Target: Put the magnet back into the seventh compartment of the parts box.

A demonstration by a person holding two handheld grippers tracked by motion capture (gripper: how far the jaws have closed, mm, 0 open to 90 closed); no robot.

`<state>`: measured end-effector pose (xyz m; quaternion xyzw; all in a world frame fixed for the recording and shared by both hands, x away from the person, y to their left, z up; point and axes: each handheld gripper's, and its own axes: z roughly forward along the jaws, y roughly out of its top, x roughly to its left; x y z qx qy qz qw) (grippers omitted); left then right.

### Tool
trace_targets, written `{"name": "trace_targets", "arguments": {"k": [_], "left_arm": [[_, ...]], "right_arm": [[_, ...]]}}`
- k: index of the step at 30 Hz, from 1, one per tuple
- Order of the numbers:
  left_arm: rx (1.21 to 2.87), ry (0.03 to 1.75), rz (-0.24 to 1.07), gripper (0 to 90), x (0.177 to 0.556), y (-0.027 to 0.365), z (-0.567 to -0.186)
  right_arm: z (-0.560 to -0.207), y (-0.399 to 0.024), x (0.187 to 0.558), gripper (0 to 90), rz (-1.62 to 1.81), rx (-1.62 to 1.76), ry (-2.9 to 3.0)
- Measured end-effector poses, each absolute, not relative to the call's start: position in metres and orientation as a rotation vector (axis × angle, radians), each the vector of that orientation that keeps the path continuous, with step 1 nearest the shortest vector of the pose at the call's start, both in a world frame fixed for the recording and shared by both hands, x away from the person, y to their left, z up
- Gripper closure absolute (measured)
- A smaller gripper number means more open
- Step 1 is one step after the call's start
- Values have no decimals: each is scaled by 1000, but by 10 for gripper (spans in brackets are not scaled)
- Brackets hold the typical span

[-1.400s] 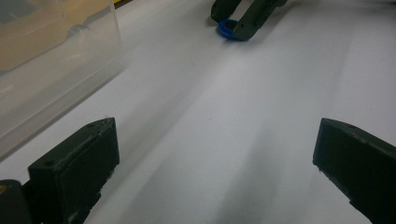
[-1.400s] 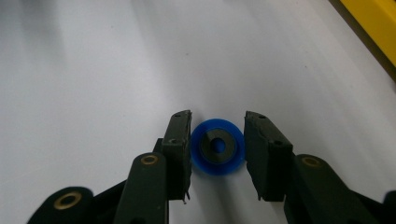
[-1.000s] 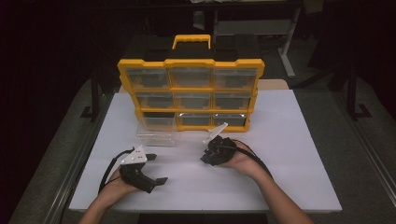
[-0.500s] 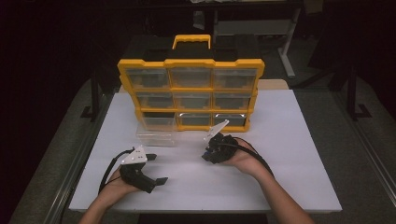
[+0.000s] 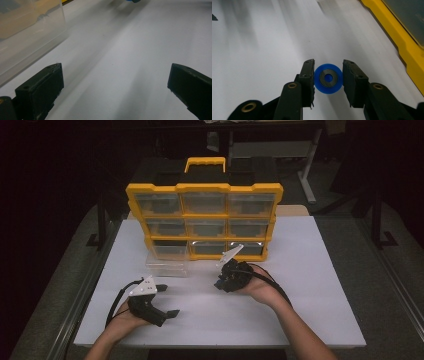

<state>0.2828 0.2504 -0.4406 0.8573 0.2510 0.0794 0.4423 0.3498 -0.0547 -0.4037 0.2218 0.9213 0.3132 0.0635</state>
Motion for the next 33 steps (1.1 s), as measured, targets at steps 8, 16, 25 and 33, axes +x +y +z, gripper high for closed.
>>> {"name": "trace_targets", "arguments": {"k": [8,16,25,33], "left_arm": [[2127,630,190,0,283,250,-440],[2123,623,195,0,283,251,-441],[2127,619,198,0,284,251,-441],[2125,615,197,0,283,251,-441]], "right_arm": [[-397,-53,355,616,951,654,2783],[-389,-49,360,616,944,644,2784],[-379,-44,365,617,945,628,2786],[-374,-38,370,617,953,607,2786]]}}
